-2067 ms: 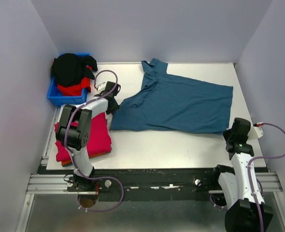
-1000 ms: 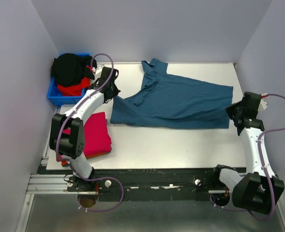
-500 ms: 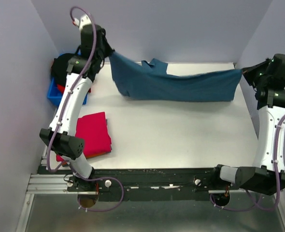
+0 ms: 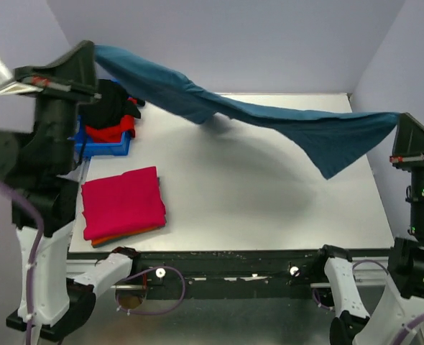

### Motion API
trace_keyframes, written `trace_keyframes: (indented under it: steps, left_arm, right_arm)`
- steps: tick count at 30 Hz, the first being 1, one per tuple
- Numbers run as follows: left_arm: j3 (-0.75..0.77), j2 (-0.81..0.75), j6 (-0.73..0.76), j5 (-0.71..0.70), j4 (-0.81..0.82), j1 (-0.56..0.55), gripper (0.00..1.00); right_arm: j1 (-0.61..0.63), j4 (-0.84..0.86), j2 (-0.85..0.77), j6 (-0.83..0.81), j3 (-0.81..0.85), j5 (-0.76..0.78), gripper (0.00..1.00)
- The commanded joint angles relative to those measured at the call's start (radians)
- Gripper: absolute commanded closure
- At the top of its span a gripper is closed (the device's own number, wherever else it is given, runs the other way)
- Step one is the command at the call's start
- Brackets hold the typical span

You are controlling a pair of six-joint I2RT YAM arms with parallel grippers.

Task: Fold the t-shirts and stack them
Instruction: Flatten out the tshirt

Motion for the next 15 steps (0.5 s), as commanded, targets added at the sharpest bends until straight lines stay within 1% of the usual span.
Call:
trace_keyframes:
  steps: [1, 3, 4, 6, 7, 8, 11, 15]
  left_arm:
    - [0.11, 0.012, 0.062, 0.027, 0.157, 0.003, 1.0]
    - [0.257, 0.106, 0.075, 0.029, 0.092, 0.003, 1.0]
    - [0.331, 0.161, 0.076, 0.03, 0.074, 0.003, 1.0]
    - [0.42, 0.265, 0.061, 0.024, 0.051, 0.003, 1.0]
    - [0.44, 0.31, 0.049, 0.015, 0.048, 0.003, 1.0]
    - [0.446, 0.356, 0.038, 0.013, 0.048, 0.003, 1.0]
    - [0.431, 0.482, 0.001, 0.016, 0.011, 0.003, 1.0]
    - [0.341, 0.608, -0.048, 0.044, 0.031, 0.003, 1.0]
  right_arm:
    - [-0.005, 0.038, 0.016, -0.047, 0.134, 0.007, 0.99]
    - [-0.005, -0.006, 0.069, -0.047, 0.241, 0.023, 0.99]
    - [-0.005, -0.034, 0.123, -0.04, 0.289, 0.035, 0.99]
    - [-0.005, -0.089, 0.198, -0.015, 0.344, 0.061, 0.99]
    - [-0.005, -0.109, 0.232, 0.002, 0.346, 0.076, 0.99]
    - [-0.005, -0.121, 0.254, 0.021, 0.328, 0.081, 0.99]
    - [-0.005, -0.117, 0.33, 0.074, 0.202, 0.074, 0.99]
    - [-0.005, -0.06, 0.473, 0.103, 0.056, -0.014, 0.99]
